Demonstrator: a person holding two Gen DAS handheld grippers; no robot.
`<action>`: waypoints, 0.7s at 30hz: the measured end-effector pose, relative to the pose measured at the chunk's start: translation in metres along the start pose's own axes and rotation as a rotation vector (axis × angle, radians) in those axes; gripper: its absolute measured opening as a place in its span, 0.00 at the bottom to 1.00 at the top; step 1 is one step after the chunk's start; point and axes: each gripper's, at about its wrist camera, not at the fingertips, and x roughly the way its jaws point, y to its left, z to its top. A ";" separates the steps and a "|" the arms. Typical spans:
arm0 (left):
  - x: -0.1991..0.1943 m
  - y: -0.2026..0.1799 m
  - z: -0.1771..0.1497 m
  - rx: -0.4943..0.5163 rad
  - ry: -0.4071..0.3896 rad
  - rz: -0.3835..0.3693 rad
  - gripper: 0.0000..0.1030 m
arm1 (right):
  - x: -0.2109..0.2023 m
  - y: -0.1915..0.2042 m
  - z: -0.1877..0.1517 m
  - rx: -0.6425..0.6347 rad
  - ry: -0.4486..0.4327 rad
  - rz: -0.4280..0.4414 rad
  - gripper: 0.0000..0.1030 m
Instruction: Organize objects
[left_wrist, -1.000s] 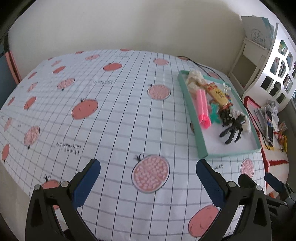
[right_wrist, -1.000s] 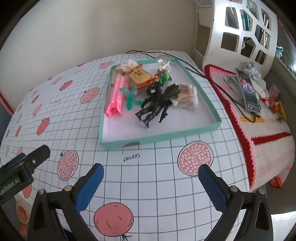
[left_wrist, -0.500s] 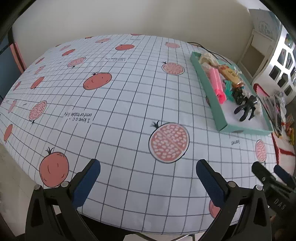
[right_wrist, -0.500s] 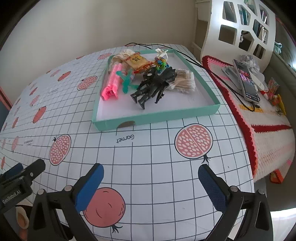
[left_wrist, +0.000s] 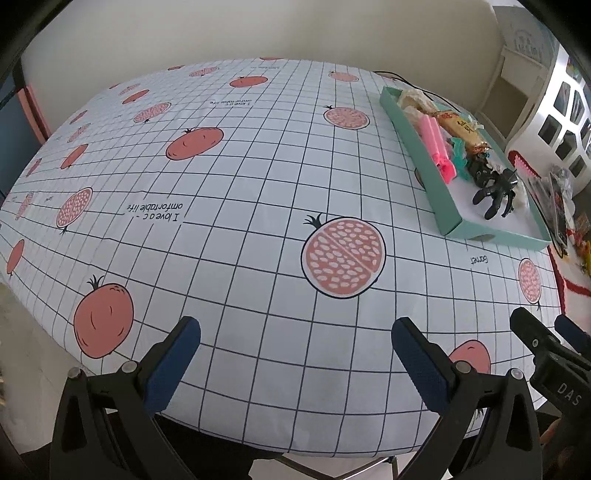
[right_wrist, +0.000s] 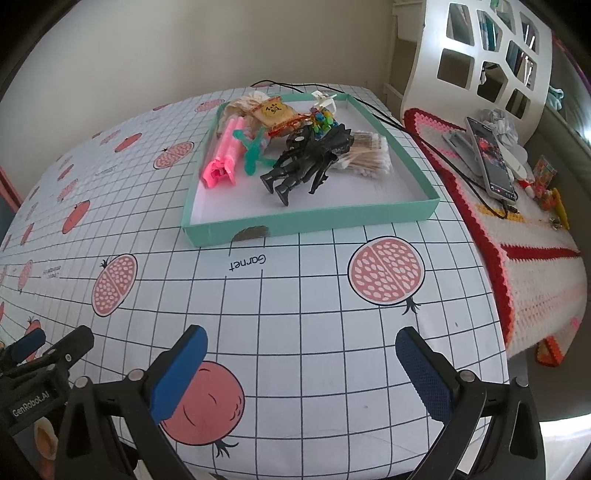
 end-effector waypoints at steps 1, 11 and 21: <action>0.000 0.000 -0.001 0.000 0.001 0.000 1.00 | 0.000 0.000 0.000 0.000 0.001 0.000 1.00; 0.000 0.001 -0.002 0.008 0.001 0.004 1.00 | 0.000 0.002 0.000 -0.005 0.001 0.001 1.00; -0.001 0.001 -0.002 0.007 0.000 0.011 1.00 | 0.000 0.003 0.000 -0.008 0.000 0.000 1.00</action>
